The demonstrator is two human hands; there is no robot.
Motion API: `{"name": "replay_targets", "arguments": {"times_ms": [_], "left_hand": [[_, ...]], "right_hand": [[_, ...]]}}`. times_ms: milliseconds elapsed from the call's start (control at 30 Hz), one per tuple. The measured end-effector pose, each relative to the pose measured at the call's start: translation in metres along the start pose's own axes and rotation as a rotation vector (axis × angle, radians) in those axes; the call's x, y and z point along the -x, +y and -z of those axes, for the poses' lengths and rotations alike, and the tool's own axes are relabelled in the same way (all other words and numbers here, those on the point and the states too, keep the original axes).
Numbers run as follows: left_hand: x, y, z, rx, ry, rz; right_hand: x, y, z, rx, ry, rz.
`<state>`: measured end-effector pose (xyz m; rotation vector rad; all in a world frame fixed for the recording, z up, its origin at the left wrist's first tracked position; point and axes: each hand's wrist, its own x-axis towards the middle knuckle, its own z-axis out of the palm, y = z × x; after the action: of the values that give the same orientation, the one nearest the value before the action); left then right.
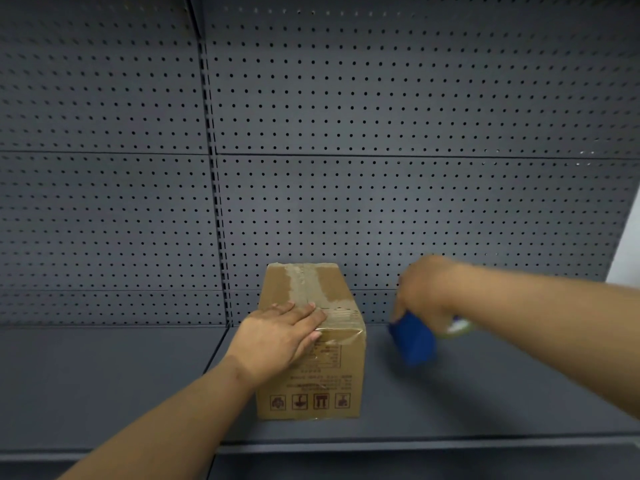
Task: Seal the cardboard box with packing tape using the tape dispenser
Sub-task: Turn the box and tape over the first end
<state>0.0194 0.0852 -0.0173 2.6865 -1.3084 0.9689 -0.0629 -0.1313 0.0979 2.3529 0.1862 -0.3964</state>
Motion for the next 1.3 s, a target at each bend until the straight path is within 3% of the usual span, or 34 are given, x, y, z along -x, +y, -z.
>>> {"name": "replay_targets", "arguments": {"times_ms": [33, 133, 333, 567, 733, 800, 933, 1100, 1300], "left_hand": [[0.001, -0.002, -0.001, 0.009, -0.003, 0.007], [0.002, -0.006, -0.006, 0.013, 0.005, 0.001], [0.006, -0.016, 0.000, 0.062, 0.000, -0.069], [0.029, -0.052, 0.012, 0.064, -0.120, -0.128], [0.021, -0.024, 0.045, 0.061, -0.187, -0.027], [0.014, -0.002, 0.052, 0.142, -0.240, 0.146], [-0.012, 0.045, 0.056, 0.084, -0.146, 0.333], [-0.024, 0.078, 0.034, 0.169, -0.170, 0.407], [-0.023, 0.079, 0.014, 0.085, -0.040, 0.355]], "right_hand": [[-0.009, -0.010, -0.009, 0.049, -0.012, 0.020], [-0.031, -0.024, -0.028, -0.109, -0.009, 0.017], [-0.044, -0.002, -0.037, -0.243, 0.171, -0.162], [-0.030, 0.029, -0.044, -0.385, 0.286, -0.312], [-0.015, 0.035, -0.045, -0.445, 0.311, -0.338], [-0.009, 0.035, -0.046, -0.463, 0.317, -0.338], [-0.001, 0.034, -0.049, -0.471, 0.319, -0.334], [0.007, 0.031, -0.052, -0.480, 0.334, -0.328], [0.011, 0.033, -0.054, -0.509, 0.336, -0.329]]}}
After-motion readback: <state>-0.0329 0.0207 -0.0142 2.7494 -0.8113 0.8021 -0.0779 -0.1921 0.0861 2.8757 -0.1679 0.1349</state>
